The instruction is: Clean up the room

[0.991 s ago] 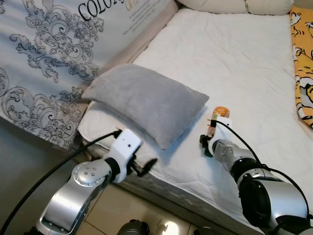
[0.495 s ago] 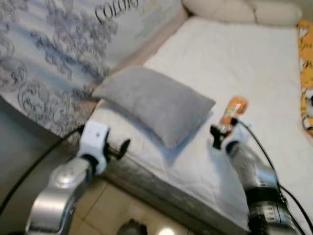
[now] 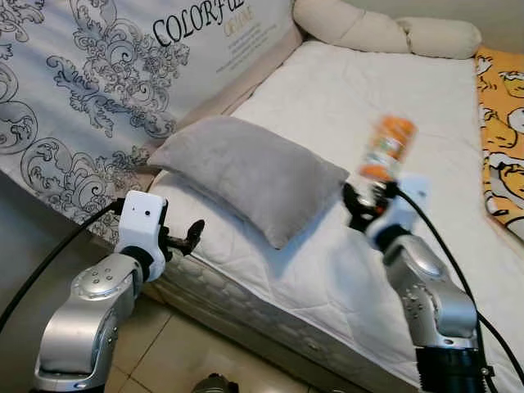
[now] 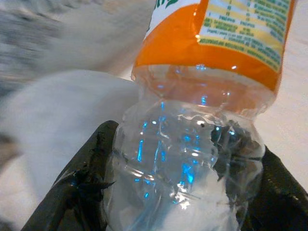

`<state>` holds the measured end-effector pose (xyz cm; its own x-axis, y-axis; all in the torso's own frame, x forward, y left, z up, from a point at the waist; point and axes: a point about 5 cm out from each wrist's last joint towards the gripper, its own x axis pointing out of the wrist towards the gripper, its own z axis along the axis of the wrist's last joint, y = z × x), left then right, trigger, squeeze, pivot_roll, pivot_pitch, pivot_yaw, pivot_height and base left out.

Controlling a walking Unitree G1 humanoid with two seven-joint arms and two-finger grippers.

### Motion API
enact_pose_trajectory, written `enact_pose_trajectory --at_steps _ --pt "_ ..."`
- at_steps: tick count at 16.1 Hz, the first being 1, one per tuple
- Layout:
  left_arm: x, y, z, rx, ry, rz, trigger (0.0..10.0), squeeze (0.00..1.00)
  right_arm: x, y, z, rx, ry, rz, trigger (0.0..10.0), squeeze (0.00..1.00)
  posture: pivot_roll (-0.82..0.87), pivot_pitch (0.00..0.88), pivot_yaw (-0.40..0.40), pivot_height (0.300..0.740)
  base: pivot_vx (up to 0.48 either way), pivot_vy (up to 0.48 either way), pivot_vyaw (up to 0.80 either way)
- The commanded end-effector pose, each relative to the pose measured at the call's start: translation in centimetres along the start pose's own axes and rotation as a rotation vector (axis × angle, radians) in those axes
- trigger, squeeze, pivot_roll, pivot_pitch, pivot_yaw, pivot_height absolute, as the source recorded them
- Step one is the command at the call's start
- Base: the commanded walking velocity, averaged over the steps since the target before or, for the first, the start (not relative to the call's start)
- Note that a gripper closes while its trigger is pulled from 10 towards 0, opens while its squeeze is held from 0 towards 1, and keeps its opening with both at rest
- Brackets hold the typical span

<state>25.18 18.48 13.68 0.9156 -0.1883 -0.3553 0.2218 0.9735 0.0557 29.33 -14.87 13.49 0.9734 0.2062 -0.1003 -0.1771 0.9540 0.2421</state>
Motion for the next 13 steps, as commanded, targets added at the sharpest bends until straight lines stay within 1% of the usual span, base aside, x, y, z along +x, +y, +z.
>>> enact_pose_trajectory --at_steps 1,3,5,6,7,8,9,10,11,12,13 --pt "0.1 0.2 0.6 -0.014 -0.013 0.013 10.0 0.00 -0.3 1.1 -0.4 -0.032 0.021 0.065 10.0 0.00 0.05 0.000 0.053 0.740 0.000 0.000 0.00" --pt "0.3 0.0 0.9 -0.027 -0.026 0.005 10.0 0.00 -0.5 1.8 -0.6 -0.043 0.028 0.095 10.0 0.00 0.05 0.000 0.051 0.740 0.000 0.000 0.80" --pt "0.7 -0.2 1.8 0.032 -0.076 0.023 10.0 0.00 -0.6 3.1 -0.5 -0.057 0.033 0.174 10.0 0.00 0.05 0.000 0.050 0.740 0.000 0.000 0.80" --pt "0.8 -0.4 2.0 0.032 -0.089 0.020 10.0 0.00 -0.6 3.4 -0.6 -0.072 0.038 0.192 10.0 0.00 0.05 0.000 0.049 0.740 0.000 0.000 0.80" --pt "0.9 -0.5 2.2 0.052 -0.101 0.027 10.0 0.00 -0.7 3.6 -0.6 -0.079 0.041 0.199 10.0 0.00 0.05 0.000 0.049 0.740 0.000 0.000 0.80" --pt "1.2 -0.5 2.2 0.088 -0.108 0.063 10.0 0.00 -0.8 3.7 -0.8 -0.084 0.055 0.208 10.0 0.00 0.05 0.000 0.046 0.740 0.000 0.000 0.80" --pt "1.4 -0.5 2.0 0.117 -0.095 0.094 10.0 0.00 -0.8 3.6 -0.9 -0.085 0.060 0.207 10.0 0.00 0.05 0.000 0.046 0.740 0.000 0.000 0.80" --pt "1.5 -0.5 1.7 0.110 -0.079 0.100 10.0 0.00 -0.8 3.6 -0.9 -0.081 0.059 0.201 10.0 0.00 0.05 0.000 0.045 0.740 0.000 0.000 0.80" --pt "1.5 -0.5 1.5 0.084 -0.074 0.094 10.0 0.00 -0.8 3.4 -0.9 -0.083 0.061 0.192 10.0 0.00 0.05 0.000 0.045 0.740 0.000 0.000 0.80" --pt "1.5 -0.7 1.4 0.072 -0.075 0.077 10.0 0.00 -0.9 3.3 -1.0 -0.068 0.072 0.191 10.0 0.00 0.05 0.000 0.041 0.740 0.000 0.000 0.80" --pt "1.5 -0.6 1.3 0.063 -0.072 0.082 10.0 0.00 -1.1 3.1 -1.1 -0.064 0.074 0.181 10.0 0.00 0.05 0.000 0.035 0.740 0.000 0.000 0.80"
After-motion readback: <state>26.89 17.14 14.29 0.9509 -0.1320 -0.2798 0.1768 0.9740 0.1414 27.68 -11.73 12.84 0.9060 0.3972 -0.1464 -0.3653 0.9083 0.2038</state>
